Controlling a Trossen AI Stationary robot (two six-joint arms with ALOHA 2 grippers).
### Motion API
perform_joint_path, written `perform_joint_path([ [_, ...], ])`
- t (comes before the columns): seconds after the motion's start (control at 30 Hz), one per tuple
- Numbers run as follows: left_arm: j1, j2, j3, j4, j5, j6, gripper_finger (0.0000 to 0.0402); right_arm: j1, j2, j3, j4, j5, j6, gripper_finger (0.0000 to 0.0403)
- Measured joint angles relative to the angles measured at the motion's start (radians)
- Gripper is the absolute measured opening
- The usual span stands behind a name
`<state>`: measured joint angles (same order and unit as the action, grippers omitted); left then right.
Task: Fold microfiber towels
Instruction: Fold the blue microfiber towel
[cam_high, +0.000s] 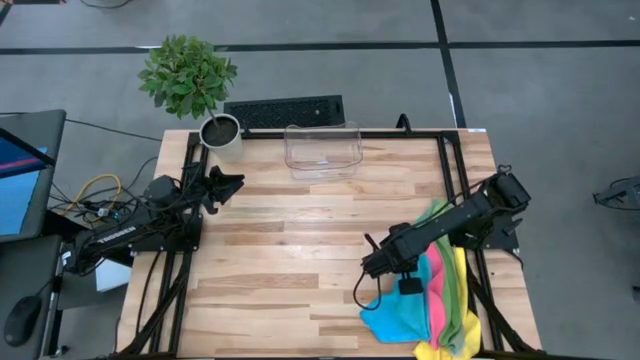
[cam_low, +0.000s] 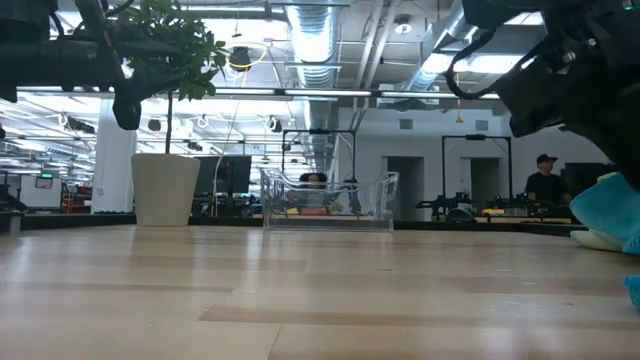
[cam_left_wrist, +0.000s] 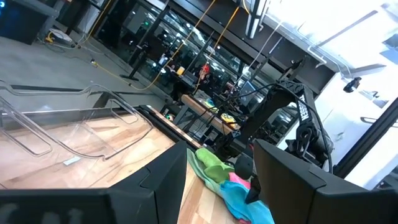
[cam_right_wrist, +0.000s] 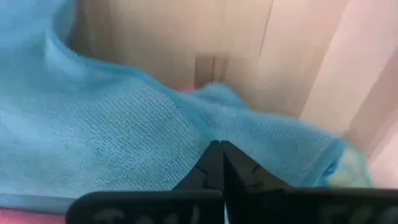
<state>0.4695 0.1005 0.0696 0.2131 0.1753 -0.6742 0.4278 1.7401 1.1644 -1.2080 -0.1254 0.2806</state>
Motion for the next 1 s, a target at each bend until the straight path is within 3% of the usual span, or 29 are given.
perform_joint_path([
  [0.1,0.0,0.0,0.0,0.0,0.0,-0.013,0.0179,-0.011,0.0,0.046,0.009,0.036,-0.02,0.0012],
  [0.3,0.0,0.0,0.0,0.001,-0.001,-0.013,0.0179,-0.049,0.0,0.146,-0.021,0.053,-0.077,0.0054],
  [0.43,0.0,0.0,0.0,0.001,-0.001,-0.009,0.0179,-0.063,0.0,0.2,-0.011,0.088,-0.168,0.0014],
  [0.5,0.0,0.0,0.0,0.002,-0.001,-0.008,0.0179,-0.078,0.0,0.224,-0.01,0.114,-0.184,0.0014],
  [0.73,0.0,0.0,0.0,-0.001,0.001,-0.001,0.0179,-0.129,-0.001,0.235,-0.088,0.072,-0.163,0.0109],
  [1.0,0.0,0.0,0.0,-0.024,0.002,0.016,0.0179,-0.127,-0.001,0.193,-0.126,0.017,-0.324,0.0227],
])
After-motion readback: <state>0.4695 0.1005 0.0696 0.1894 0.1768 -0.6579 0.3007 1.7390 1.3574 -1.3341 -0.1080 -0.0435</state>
